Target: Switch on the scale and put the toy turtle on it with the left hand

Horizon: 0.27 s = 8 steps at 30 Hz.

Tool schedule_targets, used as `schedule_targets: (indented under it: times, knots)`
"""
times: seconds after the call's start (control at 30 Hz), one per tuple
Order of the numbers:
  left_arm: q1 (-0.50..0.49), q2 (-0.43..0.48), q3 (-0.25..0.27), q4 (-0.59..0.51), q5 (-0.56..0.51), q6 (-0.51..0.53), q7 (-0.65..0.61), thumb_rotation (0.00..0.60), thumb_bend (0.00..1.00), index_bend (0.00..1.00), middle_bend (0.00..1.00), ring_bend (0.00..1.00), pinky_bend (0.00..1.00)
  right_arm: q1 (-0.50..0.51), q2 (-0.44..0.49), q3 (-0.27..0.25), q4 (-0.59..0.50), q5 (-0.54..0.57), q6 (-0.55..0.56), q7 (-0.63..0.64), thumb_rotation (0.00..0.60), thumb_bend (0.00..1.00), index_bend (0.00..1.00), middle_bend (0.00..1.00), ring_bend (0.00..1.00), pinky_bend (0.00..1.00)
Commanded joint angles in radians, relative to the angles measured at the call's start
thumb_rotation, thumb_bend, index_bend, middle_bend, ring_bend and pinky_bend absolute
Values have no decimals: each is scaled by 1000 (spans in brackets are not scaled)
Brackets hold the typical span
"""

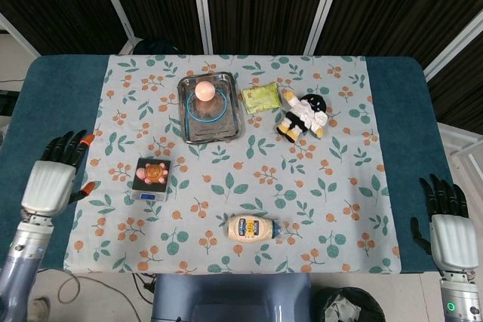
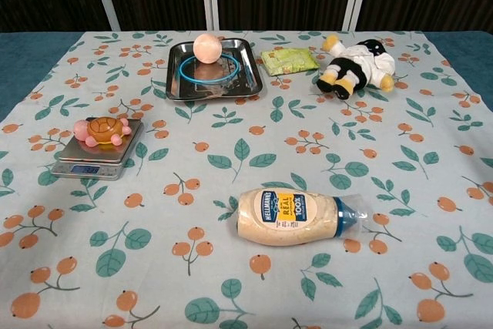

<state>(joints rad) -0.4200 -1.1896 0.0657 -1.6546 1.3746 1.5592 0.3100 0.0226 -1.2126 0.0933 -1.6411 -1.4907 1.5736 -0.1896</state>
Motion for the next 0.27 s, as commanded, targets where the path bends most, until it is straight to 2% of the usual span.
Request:
schedule_targets:
  times: [0.03,0.27]
  knots:
    - [108,67,58,64,57,65,-150,600,135,86,52,36,137,0,2,0,2,-3,2,2,600,527,0,0,14,0]
    - [174,78,46,142,65,79,-275,600,130,84,54,36,136,-2,2,-3,-1,-5,4,-1,600,527,0,0,14,0]
